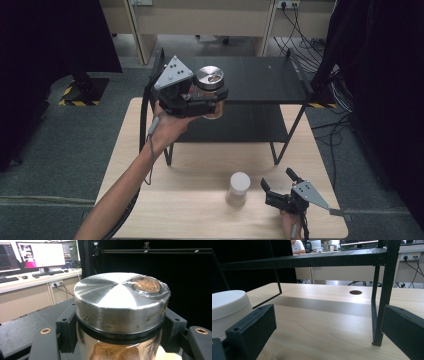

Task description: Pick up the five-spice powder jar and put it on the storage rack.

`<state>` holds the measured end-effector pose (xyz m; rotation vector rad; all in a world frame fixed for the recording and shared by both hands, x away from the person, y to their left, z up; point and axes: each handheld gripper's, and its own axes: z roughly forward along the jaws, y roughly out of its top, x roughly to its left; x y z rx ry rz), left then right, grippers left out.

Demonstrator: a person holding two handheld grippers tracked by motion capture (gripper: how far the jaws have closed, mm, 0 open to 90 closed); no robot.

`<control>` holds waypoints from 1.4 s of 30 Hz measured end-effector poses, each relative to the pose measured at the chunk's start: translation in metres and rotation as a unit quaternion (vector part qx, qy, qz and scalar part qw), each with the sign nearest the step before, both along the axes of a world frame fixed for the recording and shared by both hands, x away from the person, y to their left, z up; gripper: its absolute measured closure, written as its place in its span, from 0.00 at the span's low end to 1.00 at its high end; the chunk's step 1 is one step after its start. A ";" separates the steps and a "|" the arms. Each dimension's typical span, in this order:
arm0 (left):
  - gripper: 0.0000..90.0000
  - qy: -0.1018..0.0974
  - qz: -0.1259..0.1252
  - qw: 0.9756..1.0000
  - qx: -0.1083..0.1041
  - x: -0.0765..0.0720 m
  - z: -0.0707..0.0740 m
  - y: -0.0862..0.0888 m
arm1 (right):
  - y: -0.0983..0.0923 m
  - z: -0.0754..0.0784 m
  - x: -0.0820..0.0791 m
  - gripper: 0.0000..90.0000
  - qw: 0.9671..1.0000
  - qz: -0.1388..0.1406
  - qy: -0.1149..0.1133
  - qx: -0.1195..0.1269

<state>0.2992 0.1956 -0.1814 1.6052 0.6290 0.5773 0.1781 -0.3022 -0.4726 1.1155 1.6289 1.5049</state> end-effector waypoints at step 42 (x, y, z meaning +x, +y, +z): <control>0.34 0.028 0.131 0.991 0.004 0.042 0.003 -0.032 | -0.001 0.000 0.002 0.00 1.000 0.007 0.003 0.001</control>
